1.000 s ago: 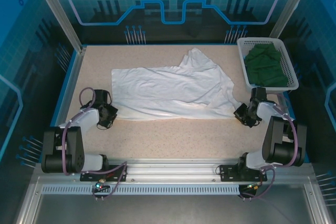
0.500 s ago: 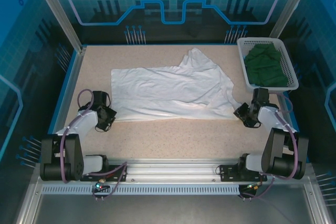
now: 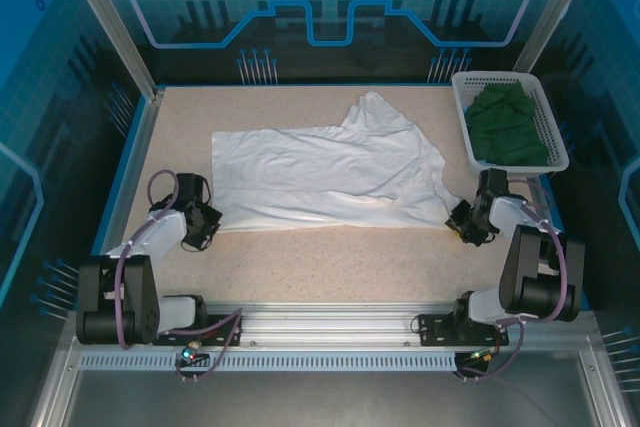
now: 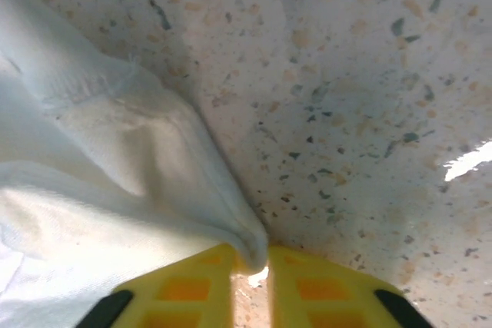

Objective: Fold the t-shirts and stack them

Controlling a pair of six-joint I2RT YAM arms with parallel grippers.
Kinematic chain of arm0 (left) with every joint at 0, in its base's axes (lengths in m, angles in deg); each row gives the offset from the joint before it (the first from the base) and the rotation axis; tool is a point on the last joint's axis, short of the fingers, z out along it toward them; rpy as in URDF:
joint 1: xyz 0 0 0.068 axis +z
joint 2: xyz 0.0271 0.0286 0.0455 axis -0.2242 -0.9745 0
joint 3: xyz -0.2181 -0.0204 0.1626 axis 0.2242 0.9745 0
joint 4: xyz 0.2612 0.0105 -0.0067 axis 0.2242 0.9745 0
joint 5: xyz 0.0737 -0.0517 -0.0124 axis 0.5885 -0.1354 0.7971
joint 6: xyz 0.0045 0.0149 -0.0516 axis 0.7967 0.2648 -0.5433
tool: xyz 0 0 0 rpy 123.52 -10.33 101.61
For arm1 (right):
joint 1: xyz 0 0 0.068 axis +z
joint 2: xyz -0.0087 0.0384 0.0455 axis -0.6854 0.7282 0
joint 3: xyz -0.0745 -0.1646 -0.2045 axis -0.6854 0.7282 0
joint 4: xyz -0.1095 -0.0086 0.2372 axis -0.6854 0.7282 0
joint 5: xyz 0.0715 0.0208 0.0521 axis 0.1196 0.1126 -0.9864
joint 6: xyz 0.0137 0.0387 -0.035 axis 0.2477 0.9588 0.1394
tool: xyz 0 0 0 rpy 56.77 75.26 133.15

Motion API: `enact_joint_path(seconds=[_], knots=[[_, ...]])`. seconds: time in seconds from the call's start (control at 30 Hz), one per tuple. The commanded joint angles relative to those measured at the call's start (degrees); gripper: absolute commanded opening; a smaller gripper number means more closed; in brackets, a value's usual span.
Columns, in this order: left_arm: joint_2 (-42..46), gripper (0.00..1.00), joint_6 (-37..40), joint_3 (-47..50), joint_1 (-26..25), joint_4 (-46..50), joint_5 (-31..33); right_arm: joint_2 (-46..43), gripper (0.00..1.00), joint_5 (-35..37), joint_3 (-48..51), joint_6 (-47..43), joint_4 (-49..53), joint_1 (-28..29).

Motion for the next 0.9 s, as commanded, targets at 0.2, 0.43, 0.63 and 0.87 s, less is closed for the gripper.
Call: enact_joint_path(seconds=[0.2, 0.43, 0.63, 0.87], knots=[[3.27, 0.0, 1.1, -0.39, 2.12, 4.71, 4.26, 0.36, 0.0, 3.37, -0.85, -0.09, -0.46, -0.03], [3.76, 0.0, 1.19, 0.09, 3.06, 6.8, 5.07, -6.6, 0.0, 2.55, 3.91, 1.13, 2.47, -0.02], [5.09, 0.0, 1.67, 0.93, 5.93, 7.96, 5.07, -15.31, 0.0, 3.6, 6.47, 2.63, 8.27, 0.01], [5.16, 0.0, 1.8, 1.01, 7.4, 8.71, 5.97, -15.34, 0.0, 4.2, 8.43, 2.22, 9.44, -0.15]])
